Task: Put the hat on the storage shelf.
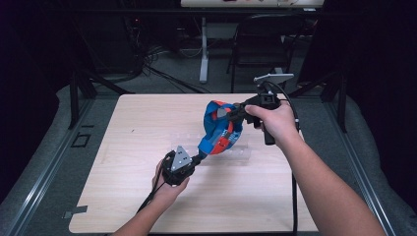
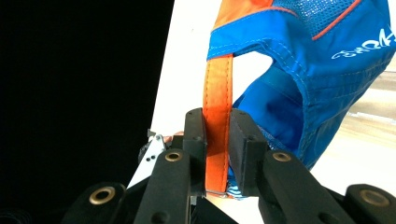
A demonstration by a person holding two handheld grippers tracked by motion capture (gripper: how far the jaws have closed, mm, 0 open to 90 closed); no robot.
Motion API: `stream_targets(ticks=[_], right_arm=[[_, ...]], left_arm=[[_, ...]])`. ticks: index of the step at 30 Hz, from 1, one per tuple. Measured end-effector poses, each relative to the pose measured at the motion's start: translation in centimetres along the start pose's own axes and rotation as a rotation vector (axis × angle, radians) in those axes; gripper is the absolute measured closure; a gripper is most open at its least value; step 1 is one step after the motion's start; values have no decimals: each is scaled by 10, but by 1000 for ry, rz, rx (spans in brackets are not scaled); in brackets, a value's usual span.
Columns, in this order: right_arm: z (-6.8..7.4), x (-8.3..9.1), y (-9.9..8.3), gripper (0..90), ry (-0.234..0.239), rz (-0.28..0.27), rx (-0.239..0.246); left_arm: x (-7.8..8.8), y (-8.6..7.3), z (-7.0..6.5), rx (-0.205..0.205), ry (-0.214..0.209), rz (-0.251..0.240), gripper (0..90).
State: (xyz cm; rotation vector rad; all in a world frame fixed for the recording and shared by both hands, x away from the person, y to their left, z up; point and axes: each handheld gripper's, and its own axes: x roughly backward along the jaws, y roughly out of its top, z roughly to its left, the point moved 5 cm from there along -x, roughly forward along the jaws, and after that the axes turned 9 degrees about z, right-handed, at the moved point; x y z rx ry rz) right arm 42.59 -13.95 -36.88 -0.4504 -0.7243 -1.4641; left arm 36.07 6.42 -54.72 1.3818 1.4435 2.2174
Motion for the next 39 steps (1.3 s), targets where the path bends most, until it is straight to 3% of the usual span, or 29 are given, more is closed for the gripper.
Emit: stream_targets(ticks=[3, 7, 14, 23, 29, 39], right_arm=[[1, 1, 0, 778, 4, 3, -4], [1, 1, 1, 778, 1, 6, -6], [2, 1, 1, 778, 0, 6, 2], [4, 3, 2, 778, 1, -4, 10], [6, 10, 2, 778, 3, -13, 7], [-2, 4, 3, 777, -12, -6, -3]], left_arm=[[0, 1, 2, 14, -20, -4, 882], [0, 2, 0, -1, -25, -5, 882], [1, -1, 4, 33, -36, -9, 882], [2, 5, 3, -14, -31, -20, 882], [1, 10, 5, -1, -34, -34, 882], [-8, -3, 6, 18, -34, 16, 880]])
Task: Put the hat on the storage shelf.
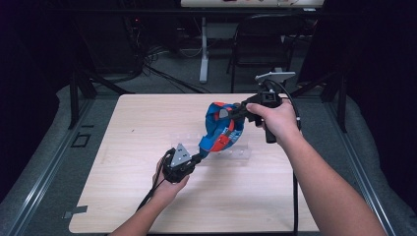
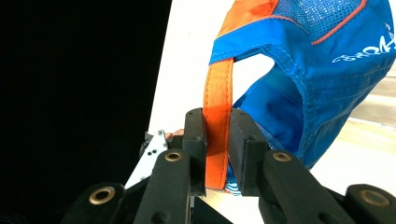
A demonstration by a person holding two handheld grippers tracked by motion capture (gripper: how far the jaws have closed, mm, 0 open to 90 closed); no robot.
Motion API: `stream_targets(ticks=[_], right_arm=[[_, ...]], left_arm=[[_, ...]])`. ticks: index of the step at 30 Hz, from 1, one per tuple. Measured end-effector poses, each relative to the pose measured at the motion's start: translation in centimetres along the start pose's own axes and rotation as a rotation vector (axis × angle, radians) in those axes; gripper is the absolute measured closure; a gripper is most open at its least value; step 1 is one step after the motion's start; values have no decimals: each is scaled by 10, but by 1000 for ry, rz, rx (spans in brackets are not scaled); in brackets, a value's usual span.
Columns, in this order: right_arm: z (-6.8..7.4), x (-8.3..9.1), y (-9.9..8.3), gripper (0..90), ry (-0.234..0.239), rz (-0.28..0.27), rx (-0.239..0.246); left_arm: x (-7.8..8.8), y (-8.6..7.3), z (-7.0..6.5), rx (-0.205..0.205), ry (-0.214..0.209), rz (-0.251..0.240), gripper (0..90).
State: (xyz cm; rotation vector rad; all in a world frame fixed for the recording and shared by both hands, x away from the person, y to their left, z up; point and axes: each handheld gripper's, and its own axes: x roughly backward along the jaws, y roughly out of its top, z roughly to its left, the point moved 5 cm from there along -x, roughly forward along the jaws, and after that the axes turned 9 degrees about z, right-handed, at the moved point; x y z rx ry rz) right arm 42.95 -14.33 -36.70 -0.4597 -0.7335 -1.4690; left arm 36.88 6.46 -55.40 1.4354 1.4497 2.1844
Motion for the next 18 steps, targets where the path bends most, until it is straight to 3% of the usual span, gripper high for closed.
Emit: stream_targets(ticks=[12, 18], right_arm=[[-8, -10, 1, 776, -8, 28, -17], [-13, -12, 2, 775, -9, 32, -23]], left_arm=[[-7, -11, -1, 2, 6, 42, 880], [-8, -13, -1, 15, 4, 35, 880]])
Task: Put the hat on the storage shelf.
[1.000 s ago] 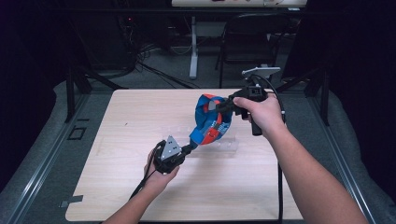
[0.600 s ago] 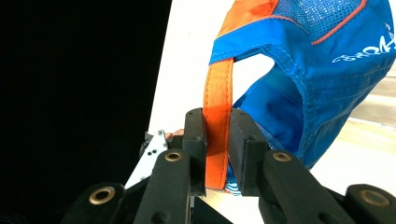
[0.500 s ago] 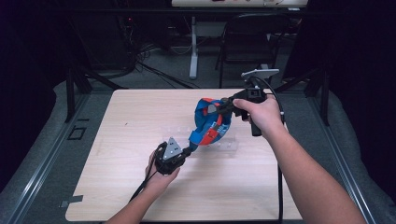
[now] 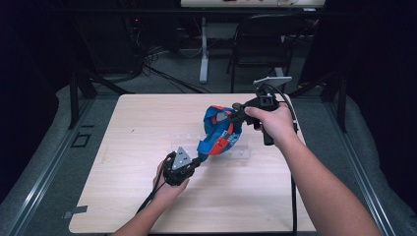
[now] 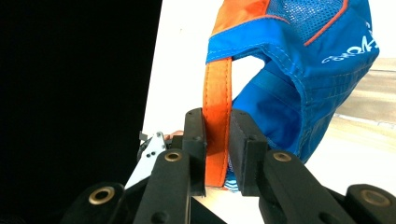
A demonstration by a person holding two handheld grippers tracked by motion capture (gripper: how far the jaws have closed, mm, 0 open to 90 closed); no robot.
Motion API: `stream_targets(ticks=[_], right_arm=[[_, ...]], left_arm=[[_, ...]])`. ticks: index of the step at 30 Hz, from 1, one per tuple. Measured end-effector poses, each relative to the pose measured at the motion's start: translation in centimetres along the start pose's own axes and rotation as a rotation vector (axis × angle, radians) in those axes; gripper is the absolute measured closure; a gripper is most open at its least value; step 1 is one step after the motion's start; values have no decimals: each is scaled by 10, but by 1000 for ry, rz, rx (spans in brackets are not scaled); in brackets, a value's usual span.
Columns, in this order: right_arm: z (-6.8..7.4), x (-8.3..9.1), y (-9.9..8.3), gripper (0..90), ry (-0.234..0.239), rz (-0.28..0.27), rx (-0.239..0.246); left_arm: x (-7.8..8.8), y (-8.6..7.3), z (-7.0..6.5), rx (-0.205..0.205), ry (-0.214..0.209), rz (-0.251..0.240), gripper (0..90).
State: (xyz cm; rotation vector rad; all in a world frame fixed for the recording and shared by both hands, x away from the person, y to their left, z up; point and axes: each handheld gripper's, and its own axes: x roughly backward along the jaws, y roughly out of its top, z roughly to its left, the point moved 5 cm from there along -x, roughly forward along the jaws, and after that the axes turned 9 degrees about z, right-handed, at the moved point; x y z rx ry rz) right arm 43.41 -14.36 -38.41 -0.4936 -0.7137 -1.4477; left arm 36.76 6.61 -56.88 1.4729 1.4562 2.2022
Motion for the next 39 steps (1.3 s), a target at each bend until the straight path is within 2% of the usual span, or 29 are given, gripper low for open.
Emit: stream_targets(ticks=[2, 5, 6, 13, 16, 22, 29, 38, 39], right_arm=[[-1, -1, 1, 775, 6, -14, -5], [-2, -1, 1, 775, 0, -5, -1], [-2, -1, 1, 775, -3, -6, -2], [-4, -2, 2, 775, 1, -20, -11], [-6, -1, 3, 775, -3, -4, -7], [-10, -1, 6, 759, -9, -15, -13], [-20, 1, 5, 676, -40, -41, -22], [-33, 10, -6, 652, -97, -48, -13], [-37, 11, -9, 646, -110, -47, -23]], left_arm=[[0, 0, 1, 14, -8, 1, 876], [1, -1, 3, 42, -34, 2, 858], [2, -1, 3, 40, -42, 11, 838], [13, -3, 6, 62, -42, 10, 718], [16, -4, 8, 66, -39, 14, 676], [29, -16, 16, 110, -64, 48, 594], [36, -28, 22, 140, -59, 68, 540], [43, -34, 28, 147, -44, 70, 520], [43, -35, 30, 154, -42, 70, 519]])
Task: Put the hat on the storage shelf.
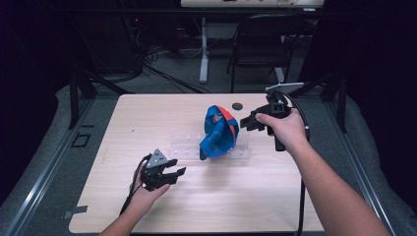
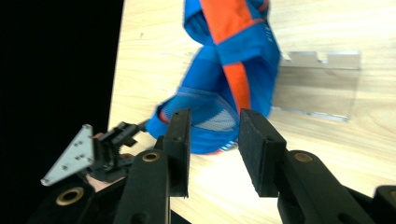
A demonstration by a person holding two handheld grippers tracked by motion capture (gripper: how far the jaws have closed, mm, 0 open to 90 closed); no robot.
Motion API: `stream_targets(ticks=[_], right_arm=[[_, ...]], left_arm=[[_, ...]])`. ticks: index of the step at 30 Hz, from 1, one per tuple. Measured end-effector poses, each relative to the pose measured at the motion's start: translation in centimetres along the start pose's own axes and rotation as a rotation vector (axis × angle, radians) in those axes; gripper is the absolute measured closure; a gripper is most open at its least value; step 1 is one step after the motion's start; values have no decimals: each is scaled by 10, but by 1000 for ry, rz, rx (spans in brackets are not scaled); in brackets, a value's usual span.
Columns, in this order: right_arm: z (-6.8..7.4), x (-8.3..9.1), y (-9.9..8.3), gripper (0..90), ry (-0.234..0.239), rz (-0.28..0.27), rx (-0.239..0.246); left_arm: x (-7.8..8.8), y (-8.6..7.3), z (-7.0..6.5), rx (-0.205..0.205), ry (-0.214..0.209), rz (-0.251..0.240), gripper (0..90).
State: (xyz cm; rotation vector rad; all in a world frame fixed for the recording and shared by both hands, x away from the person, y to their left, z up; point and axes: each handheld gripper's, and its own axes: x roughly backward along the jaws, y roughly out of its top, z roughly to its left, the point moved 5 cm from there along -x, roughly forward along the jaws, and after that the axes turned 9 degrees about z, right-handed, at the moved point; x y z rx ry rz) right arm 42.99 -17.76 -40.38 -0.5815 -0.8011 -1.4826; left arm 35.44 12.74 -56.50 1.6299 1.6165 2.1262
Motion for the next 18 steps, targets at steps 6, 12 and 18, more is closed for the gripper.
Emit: stream_targets(ticks=[6, 12, 18], right_arm=[[-14, -3, -8, 646, -26, 5, -3], [-32, -8, -21, 644, -41, 10, -13], [-40, -12, -30, 624, -75, 2, -1]], left_arm=[[-1, -6, 6, 14, 16, -1, 518], [-5, -12, 12, 33, 24, 13, 518], [-6, -12, 11, 28, 24, 16, 517]])
